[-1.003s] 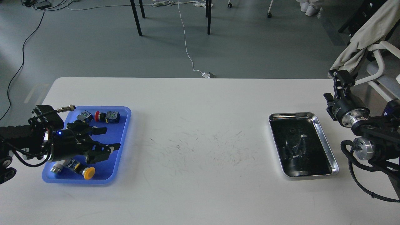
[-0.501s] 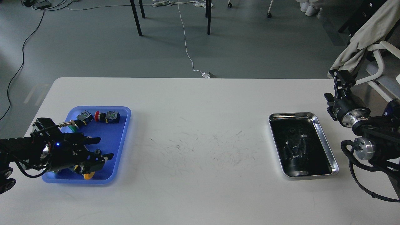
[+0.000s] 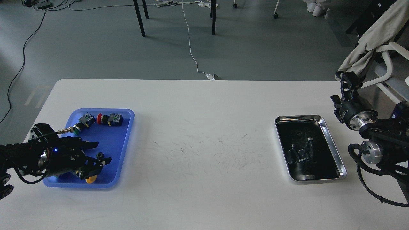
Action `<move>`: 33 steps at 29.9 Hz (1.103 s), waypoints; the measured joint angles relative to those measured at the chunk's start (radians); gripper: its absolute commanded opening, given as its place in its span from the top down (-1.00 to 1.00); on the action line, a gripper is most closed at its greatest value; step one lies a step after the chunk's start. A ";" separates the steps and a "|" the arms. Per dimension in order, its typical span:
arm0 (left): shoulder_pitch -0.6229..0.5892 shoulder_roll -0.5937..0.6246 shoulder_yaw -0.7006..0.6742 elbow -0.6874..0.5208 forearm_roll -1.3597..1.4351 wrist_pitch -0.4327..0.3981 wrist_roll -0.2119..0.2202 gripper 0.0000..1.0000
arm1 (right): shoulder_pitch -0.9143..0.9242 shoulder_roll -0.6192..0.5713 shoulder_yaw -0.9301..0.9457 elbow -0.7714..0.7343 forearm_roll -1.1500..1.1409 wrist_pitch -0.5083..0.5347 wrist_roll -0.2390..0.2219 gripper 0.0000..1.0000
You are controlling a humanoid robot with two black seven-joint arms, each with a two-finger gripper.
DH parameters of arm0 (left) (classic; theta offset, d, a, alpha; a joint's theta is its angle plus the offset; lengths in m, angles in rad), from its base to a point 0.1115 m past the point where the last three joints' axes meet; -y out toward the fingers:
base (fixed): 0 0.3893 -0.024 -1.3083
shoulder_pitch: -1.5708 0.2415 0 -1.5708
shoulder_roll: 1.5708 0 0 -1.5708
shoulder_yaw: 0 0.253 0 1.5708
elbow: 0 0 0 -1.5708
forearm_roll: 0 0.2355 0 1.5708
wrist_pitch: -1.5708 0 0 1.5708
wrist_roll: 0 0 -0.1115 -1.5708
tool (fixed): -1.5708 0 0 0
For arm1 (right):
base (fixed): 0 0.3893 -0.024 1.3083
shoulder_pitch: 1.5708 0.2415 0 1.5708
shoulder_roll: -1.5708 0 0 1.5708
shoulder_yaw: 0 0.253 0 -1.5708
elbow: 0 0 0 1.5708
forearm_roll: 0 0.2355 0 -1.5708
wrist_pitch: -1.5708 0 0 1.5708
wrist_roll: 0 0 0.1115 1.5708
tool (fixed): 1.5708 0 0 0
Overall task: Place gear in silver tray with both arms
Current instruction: 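Lower the left gripper into the blue tray and grasp the black gear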
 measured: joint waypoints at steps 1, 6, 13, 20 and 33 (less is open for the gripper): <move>0.000 -0.004 0.001 0.011 0.000 0.000 0.000 -0.44 | 0.000 0.000 0.000 0.000 0.000 0.000 0.000 -0.90; -0.004 -0.032 0.001 0.058 -0.005 0.000 0.000 -0.37 | 0.001 -0.001 0.000 0.001 0.000 -0.002 0.000 -0.90; -0.004 -0.041 0.007 0.087 -0.005 0.000 0.000 -0.33 | 0.001 0.000 0.000 0.000 -0.001 -0.002 0.000 -0.90; 0.002 -0.040 0.010 0.088 -0.004 -0.001 0.000 -0.20 | 0.000 0.004 -0.001 -0.005 -0.007 -0.002 0.000 -0.89; 0.004 -0.037 0.008 0.071 -0.005 -0.001 0.000 0.11 | -0.010 0.001 -0.008 -0.013 -0.020 -0.006 0.000 -0.89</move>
